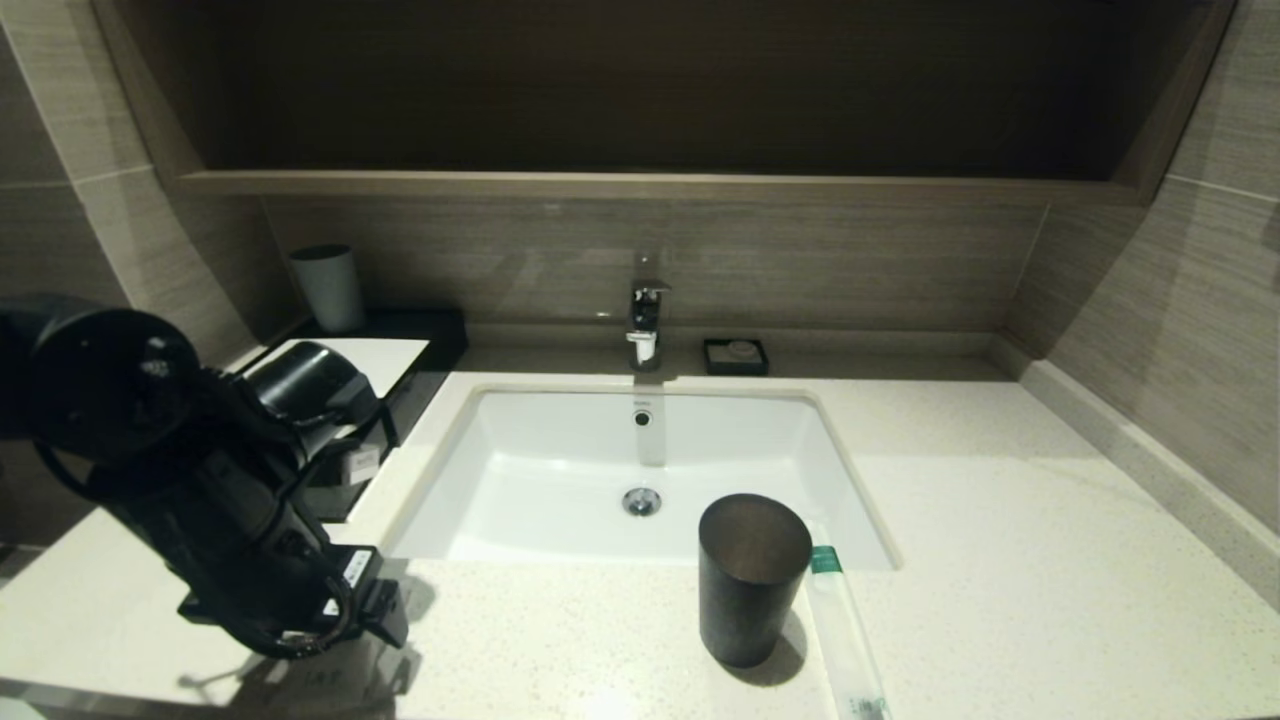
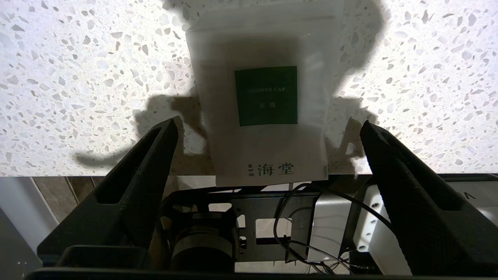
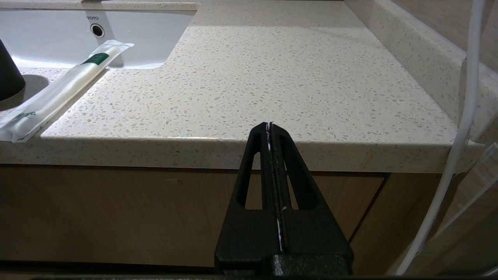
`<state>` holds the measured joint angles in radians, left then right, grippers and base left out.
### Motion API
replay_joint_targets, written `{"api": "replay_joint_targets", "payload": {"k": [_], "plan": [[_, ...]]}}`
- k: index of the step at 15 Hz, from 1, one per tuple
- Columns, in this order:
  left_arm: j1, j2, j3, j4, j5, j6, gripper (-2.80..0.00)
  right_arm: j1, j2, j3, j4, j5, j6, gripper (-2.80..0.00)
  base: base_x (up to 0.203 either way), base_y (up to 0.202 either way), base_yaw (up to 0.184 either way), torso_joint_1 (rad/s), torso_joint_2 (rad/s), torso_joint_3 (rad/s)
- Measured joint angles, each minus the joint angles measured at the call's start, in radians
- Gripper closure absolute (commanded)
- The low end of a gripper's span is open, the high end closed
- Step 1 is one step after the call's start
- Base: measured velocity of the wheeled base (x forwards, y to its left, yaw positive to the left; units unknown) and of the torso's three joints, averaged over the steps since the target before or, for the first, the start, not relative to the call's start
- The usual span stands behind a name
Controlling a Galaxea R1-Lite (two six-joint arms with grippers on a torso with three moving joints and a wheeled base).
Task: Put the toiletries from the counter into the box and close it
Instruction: Pick up the bathroom toiletry
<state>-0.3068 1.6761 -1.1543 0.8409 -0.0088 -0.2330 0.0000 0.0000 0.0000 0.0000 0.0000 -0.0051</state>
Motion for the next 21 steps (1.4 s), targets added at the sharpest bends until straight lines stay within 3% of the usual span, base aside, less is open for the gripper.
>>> {"api": "replay_joint_targets", "payload": {"k": [21], "plan": [[0.0,0.03,-0.001,-0.017,0.003,-0.028,-2.8,0.0,0.0,0.0,0.0,0.0,0.0,0.0,0.0,0.0,0.0,0.0,0.0,0.0]]}}
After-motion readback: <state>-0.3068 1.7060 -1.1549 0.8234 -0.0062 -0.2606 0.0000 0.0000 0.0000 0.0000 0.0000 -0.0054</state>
